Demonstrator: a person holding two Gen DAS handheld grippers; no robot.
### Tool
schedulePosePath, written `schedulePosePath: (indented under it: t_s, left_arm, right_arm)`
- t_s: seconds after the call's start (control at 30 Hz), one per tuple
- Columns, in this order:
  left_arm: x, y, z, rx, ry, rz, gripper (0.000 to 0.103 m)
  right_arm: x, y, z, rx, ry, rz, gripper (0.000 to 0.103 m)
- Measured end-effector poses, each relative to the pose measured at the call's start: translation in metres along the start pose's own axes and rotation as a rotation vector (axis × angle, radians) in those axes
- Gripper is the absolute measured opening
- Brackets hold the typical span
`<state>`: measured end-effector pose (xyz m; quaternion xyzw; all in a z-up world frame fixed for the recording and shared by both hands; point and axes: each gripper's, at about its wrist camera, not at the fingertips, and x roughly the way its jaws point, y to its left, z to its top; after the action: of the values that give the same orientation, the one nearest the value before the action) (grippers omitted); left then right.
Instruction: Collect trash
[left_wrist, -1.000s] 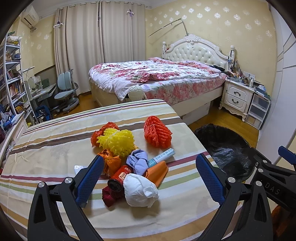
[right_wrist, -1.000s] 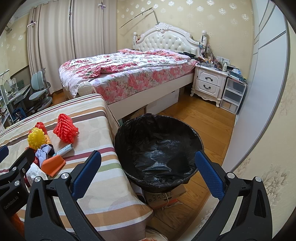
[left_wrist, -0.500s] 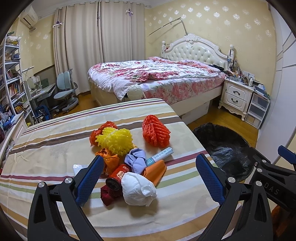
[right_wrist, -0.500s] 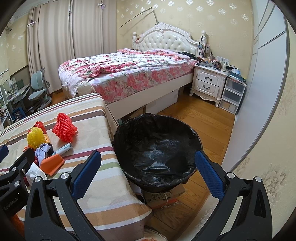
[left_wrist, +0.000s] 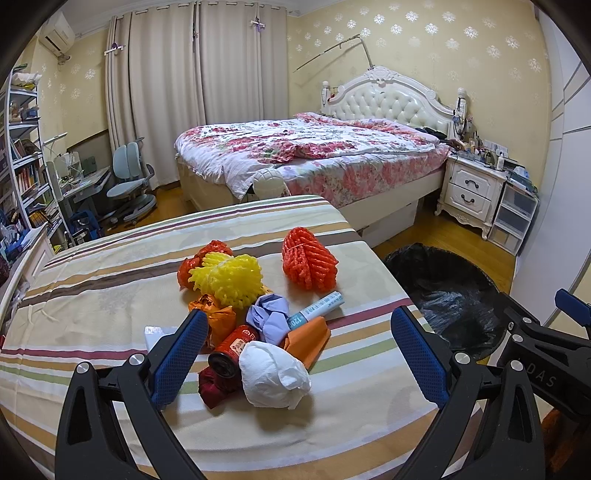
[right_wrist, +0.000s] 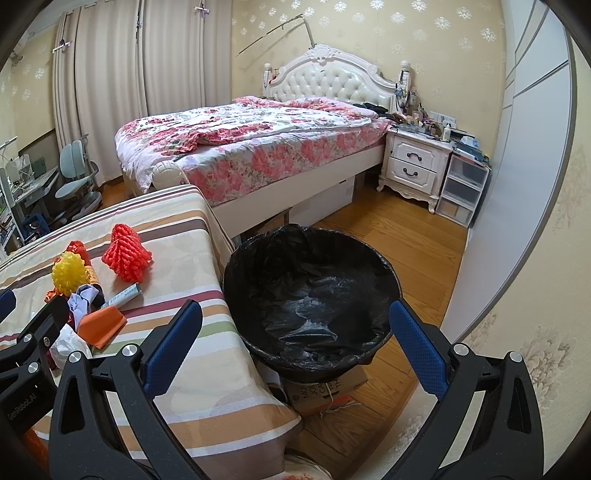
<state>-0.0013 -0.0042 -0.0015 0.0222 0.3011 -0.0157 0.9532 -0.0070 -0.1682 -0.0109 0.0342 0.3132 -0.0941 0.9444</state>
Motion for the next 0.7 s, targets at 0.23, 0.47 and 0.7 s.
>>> schedulePosePath:
  t_s: [0.23,0.47,0.7]
  left_arm:
    - [-0.0024,-0.0046,-0.0025,0.000,0.000,0.000,0.097]
    - [0.0005,-0.0002,0.0003,0.000,0.001,0.001,0.097]
    - [0.0007,-0.0001,0.0006,0.001,0.003,0.000,0.097]
  right_arm:
    - [0.0006,-0.0003,-0.0009,-0.001,0.000,0.000,0.099]
    - [0.0008,-0.0007,-0.0014,-0.001,0.000,-0.001,0.099]
    - [0.0009,-0.0007,-0.0019,-0.003,0.002,0.000,0.099]
